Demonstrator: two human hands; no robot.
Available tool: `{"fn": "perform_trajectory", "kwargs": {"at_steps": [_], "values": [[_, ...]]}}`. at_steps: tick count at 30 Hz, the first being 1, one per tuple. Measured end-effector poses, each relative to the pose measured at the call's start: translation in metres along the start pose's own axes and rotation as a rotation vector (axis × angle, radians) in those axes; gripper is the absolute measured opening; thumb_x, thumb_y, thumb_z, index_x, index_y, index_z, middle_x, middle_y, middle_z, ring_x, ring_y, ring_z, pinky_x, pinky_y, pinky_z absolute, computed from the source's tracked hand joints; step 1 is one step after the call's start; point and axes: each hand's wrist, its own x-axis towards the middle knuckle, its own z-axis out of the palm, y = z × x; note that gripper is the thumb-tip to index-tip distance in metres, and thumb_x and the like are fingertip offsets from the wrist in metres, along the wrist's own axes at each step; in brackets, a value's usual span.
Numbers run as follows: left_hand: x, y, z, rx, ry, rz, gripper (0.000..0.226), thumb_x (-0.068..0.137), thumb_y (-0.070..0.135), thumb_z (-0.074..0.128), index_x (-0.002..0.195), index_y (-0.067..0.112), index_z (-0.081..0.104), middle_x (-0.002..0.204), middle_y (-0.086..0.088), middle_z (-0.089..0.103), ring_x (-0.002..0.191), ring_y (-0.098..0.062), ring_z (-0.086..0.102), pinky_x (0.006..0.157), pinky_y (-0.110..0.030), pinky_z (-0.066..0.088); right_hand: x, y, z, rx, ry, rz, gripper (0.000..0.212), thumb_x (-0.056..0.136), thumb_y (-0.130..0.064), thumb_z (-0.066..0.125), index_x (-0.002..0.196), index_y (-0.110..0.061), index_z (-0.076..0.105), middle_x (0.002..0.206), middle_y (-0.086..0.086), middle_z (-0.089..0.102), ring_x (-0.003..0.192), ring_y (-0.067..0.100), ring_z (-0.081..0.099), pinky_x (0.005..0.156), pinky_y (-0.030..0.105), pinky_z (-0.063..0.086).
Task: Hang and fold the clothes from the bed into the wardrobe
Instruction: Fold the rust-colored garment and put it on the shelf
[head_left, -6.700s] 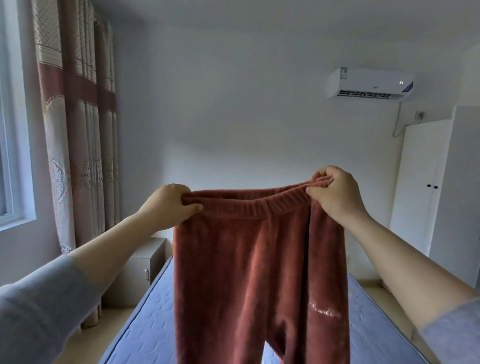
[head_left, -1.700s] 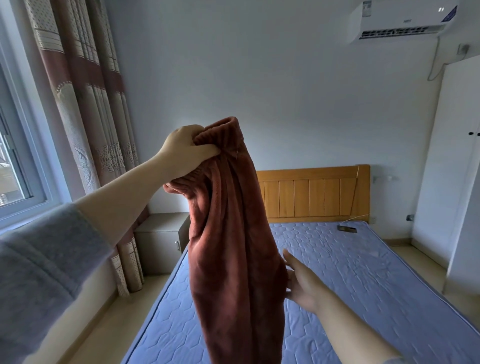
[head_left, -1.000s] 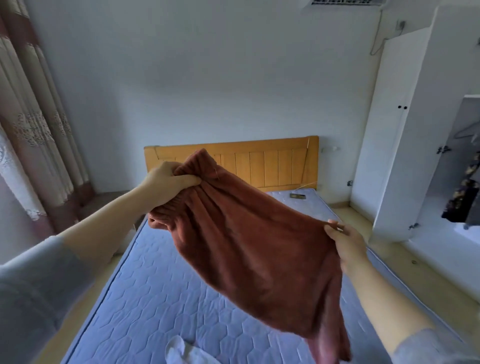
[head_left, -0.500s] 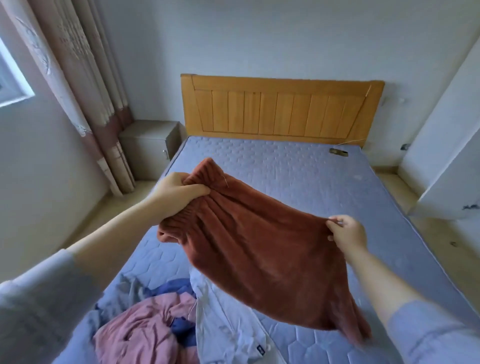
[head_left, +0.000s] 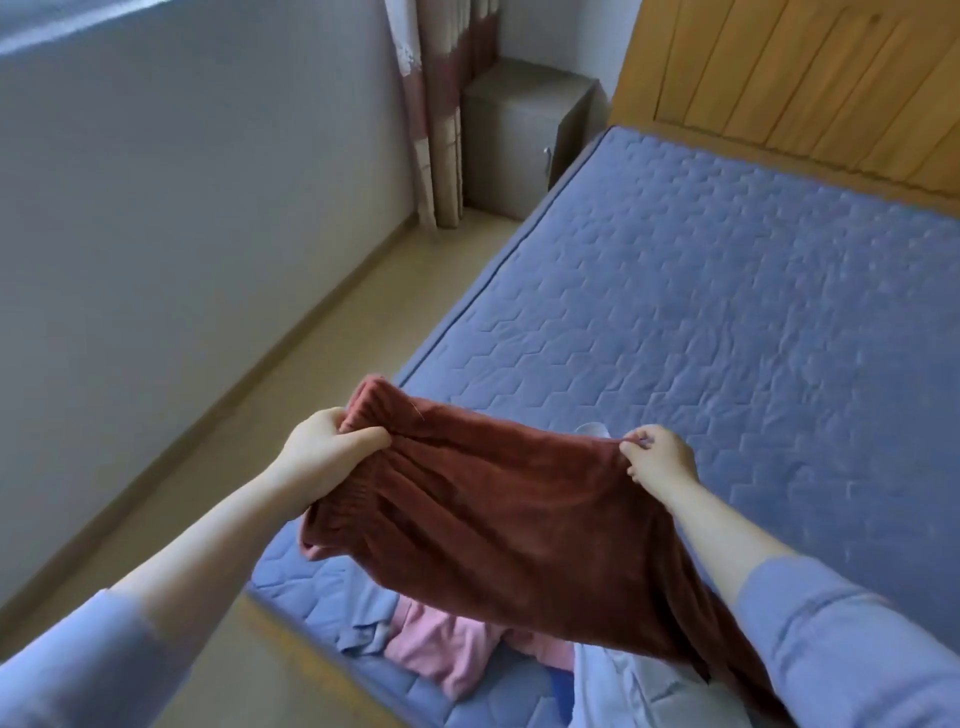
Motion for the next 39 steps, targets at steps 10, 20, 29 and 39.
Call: {"fn": "perform_trajectory", "kwargs": {"at_steps": [10, 20, 29, 39], "values": [[0.079, -0.191, -0.038, -0.079, 0.046, -0.324, 0.04, 0.058, 0.044, 0.058, 0.084, 0.016, 0.068, 0.084, -0.001, 0.071, 0.084, -0.02, 0.066, 0.077, -0.034, 0.051, 0.042, -0.05, 0.209, -0.3, -0.229, -0.078, 0.014, 0.092, -0.014, 0.06, 0.101, -0.008, 0.068, 0.108, 0.015, 0.07, 0.107, 0.033, 0.062, 0.091, 0.036, 0.047], [0.132, -0.29, 0.005, -0.109, 0.066, -0.36, 0.027, 0.073, 0.038, 0.061, 0.095, 0.024, 0.056, 0.088, 0.013, 0.06, 0.093, -0.019, 0.057, 0.078, -0.031, 0.037, 0.071, -0.027, 0.312, -0.436, -0.24, -0.056, 0.044, 0.093, -0.014, 0.055, 0.136, -0.007, 0.047, 0.133, 0.022, 0.05, 0.123, 0.038, 0.049, 0.095, 0.038, 0.041], [0.163, -0.332, 0.039, -0.019, 0.055, -0.352, 0.035, 0.088, 0.038, 0.062, 0.118, 0.025, 0.052, 0.104, 0.006, 0.059, 0.099, -0.019, 0.055, 0.081, -0.031, 0.037, 0.05, -0.014, 0.341, -0.273, -0.205, -0.209, 0.059, 0.093, -0.007, 0.056, 0.147, -0.005, 0.035, 0.152, 0.018, 0.032, 0.14, 0.028, 0.033, 0.113, 0.032, 0.026], [0.158, -0.326, 0.041, -0.053, 0.05, -0.328, 0.038, 0.071, 0.041, 0.078, 0.095, 0.034, 0.049, 0.089, 0.018, 0.061, 0.079, 0.006, 0.055, 0.06, -0.014, 0.036, -0.046, 0.006, 0.391, 0.13, -0.292, 0.216, 0.038, 0.094, -0.01, 0.055, 0.132, -0.011, 0.056, 0.126, 0.006, 0.063, 0.103, 0.01, 0.057, 0.099, 0.021, 0.039]]}}
